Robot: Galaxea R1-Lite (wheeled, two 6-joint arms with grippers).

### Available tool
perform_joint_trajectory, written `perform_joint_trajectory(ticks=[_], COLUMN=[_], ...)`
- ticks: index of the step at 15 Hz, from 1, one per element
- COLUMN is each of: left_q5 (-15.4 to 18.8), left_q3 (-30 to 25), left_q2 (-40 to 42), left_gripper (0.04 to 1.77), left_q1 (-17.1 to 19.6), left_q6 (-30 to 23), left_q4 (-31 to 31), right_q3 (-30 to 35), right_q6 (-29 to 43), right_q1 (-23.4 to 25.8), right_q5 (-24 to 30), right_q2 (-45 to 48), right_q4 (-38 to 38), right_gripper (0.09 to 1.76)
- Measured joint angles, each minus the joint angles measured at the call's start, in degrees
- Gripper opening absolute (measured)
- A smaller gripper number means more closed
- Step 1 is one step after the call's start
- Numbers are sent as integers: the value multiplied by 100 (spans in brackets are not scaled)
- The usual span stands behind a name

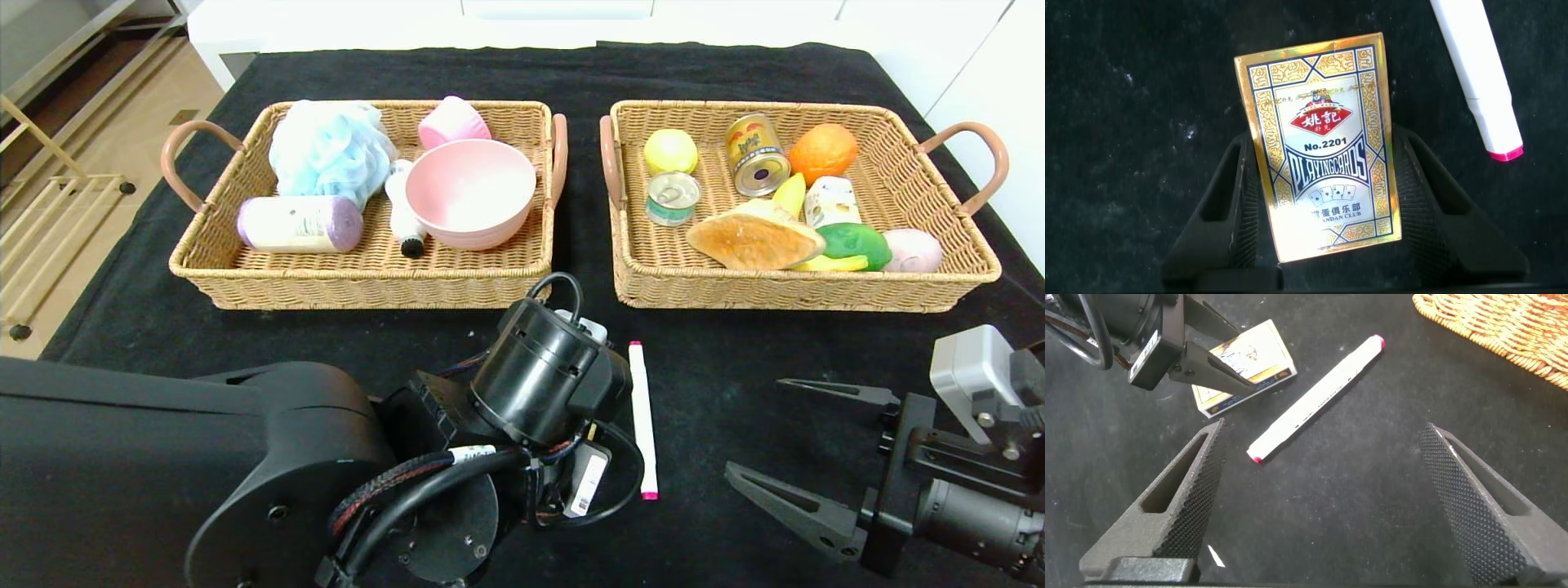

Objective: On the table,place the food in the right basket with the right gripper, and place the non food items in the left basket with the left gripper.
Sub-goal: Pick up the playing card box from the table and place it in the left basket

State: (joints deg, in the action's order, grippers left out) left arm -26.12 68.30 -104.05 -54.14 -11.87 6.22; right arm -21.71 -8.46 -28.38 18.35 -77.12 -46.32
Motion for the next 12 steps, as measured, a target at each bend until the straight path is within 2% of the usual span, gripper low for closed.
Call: perform_joint_trajectory(ticks=[12], left_q5=[-140], left_q3=[-17], left_q2=[168], left_gripper=[102], left_q1=[-18], left_q6=[50], left_q4=[17], right_q3=[-15], right_q6=[9], right_q1=[-33], right_q5=[-13], right_q2=[121], right_q4=[-6], right_gripper=[171])
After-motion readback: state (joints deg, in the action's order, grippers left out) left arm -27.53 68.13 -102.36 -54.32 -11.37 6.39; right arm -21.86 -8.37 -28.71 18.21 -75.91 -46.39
